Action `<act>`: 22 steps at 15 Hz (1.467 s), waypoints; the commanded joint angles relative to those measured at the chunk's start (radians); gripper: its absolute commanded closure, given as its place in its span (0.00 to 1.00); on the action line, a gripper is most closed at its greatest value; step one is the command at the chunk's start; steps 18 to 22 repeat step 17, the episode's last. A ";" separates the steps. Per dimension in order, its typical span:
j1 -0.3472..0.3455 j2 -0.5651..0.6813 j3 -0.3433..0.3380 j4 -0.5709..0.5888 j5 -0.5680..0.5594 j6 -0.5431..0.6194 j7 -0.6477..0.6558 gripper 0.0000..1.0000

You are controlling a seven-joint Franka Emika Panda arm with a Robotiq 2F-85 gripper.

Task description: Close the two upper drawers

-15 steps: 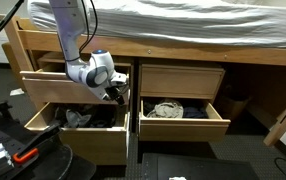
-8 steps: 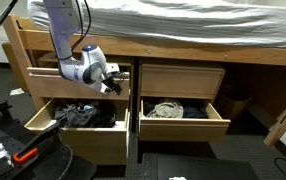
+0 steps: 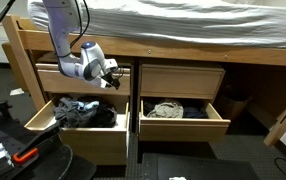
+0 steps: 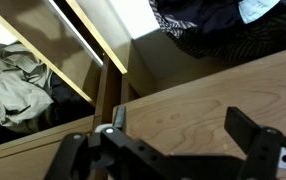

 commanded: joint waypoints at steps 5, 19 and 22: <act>0.103 0.090 -0.035 0.152 0.006 -0.041 -0.054 0.00; 0.183 0.135 -0.032 0.258 -0.006 -0.051 -0.093 0.00; 0.183 0.135 -0.032 0.258 -0.006 -0.051 -0.093 0.00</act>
